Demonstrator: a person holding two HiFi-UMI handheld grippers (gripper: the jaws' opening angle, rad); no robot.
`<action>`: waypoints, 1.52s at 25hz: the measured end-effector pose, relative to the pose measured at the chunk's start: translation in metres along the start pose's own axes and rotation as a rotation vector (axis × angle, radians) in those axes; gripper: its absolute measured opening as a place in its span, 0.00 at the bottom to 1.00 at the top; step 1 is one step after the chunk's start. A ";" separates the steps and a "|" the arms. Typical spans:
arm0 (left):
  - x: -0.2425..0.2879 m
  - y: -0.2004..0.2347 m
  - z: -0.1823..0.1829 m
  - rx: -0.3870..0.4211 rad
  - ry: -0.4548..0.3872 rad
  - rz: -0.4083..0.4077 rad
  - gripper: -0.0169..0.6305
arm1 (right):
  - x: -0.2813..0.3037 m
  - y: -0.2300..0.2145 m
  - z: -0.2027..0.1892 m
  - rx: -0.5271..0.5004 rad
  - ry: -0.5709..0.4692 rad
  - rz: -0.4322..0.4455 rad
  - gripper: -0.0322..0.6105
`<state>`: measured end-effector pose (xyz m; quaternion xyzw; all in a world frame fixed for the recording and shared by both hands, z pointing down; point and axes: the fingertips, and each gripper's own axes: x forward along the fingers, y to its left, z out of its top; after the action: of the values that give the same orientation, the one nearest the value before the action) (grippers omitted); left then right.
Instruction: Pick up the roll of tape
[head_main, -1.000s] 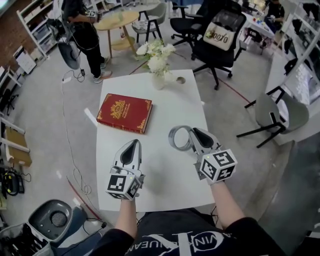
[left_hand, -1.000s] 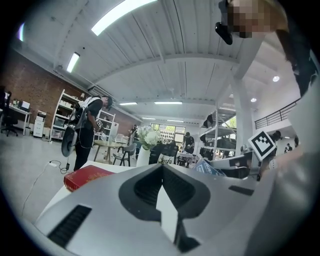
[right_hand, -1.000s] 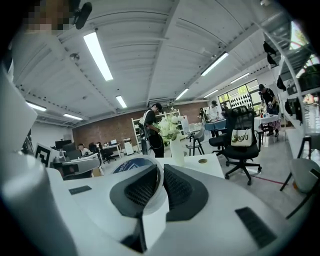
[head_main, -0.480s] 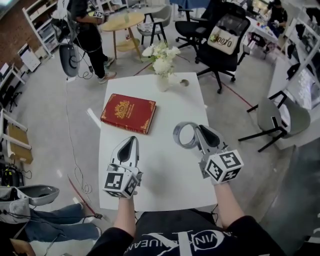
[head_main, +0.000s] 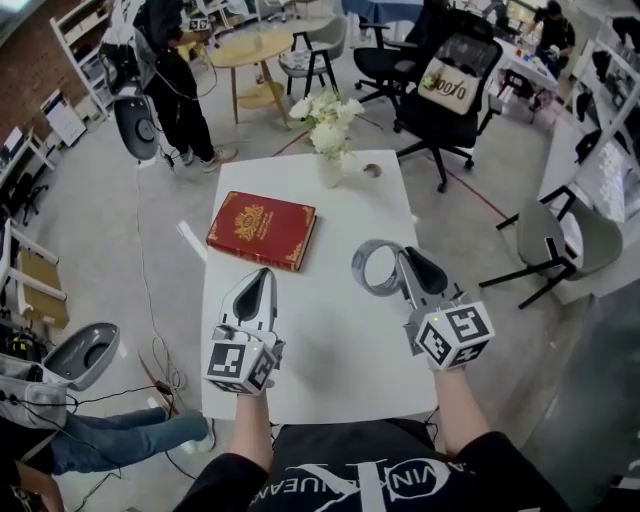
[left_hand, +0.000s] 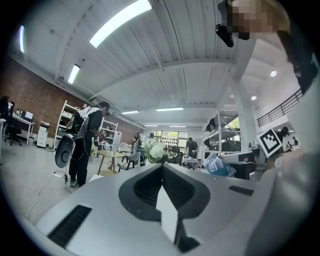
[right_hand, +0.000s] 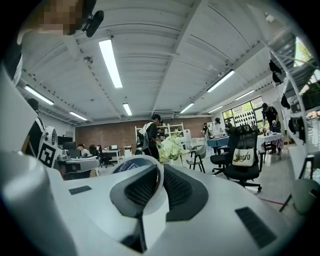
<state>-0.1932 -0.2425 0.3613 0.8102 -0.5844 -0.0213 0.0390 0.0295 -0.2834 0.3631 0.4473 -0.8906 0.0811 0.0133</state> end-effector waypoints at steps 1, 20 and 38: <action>0.000 0.001 0.002 0.000 -0.003 0.003 0.03 | 0.000 0.000 0.002 -0.002 -0.003 0.000 0.13; -0.005 0.018 0.018 0.002 -0.030 0.039 0.03 | -0.001 0.002 0.010 -0.002 -0.027 -0.009 0.13; -0.002 0.016 0.015 0.001 -0.021 0.038 0.03 | -0.001 0.000 0.007 -0.009 -0.021 -0.009 0.13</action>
<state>-0.2102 -0.2467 0.3473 0.7987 -0.6002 -0.0284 0.0328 0.0301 -0.2838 0.3565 0.4519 -0.8891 0.0723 0.0066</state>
